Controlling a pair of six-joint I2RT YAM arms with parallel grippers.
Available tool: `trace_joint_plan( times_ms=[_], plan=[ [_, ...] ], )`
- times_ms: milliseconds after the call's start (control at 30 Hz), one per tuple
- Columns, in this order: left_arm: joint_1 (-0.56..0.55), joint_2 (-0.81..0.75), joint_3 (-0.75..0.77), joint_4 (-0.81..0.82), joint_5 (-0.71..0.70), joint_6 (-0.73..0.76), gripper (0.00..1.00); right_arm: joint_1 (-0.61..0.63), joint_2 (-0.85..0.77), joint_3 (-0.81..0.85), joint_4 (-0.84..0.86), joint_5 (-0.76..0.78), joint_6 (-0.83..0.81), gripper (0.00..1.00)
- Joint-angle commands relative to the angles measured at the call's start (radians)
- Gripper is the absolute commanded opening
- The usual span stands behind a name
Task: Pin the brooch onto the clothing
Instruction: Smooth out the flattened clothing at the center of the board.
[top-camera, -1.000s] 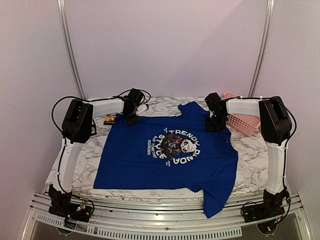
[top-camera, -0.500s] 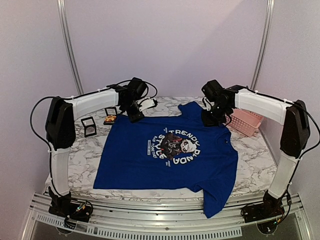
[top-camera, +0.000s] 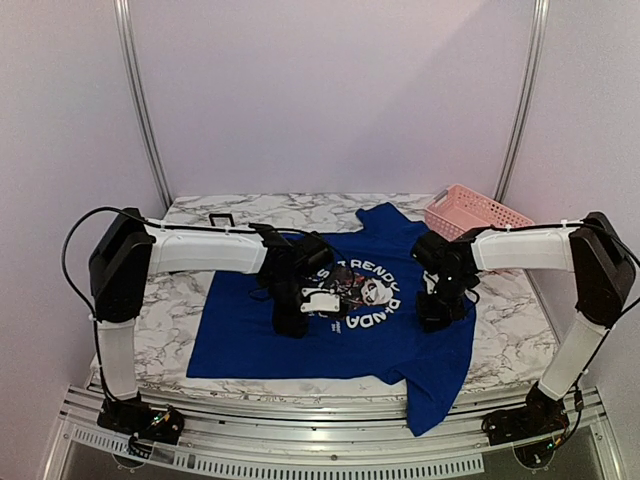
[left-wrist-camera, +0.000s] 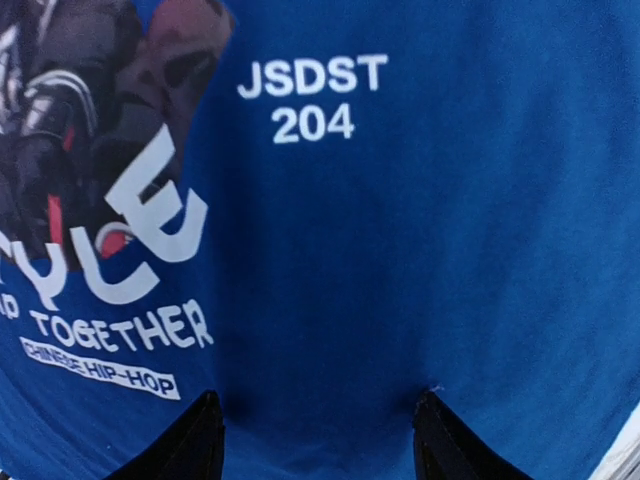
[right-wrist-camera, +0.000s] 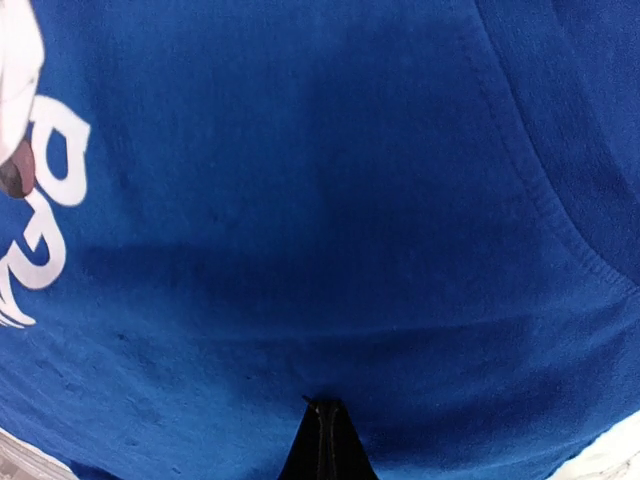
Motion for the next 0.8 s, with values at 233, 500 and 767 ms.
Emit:
trace_joint_plan(
  times_ms=[233,500,767],
  plan=[
    [0.052,0.122,-0.036,0.147,-0.239,0.054,0.66,-0.158,0.283,0.245,0.099,0.213,-0.152,0.0],
    [0.076,0.096,-0.022,0.141,-0.216,0.051,0.67,-0.142,0.309,0.507,-0.079,0.291,-0.25,0.01],
    [0.087,-0.028,0.017,0.05,-0.16,0.047,0.74,0.091,0.075,0.507,-0.237,0.32,-0.176,0.16]
  ],
)
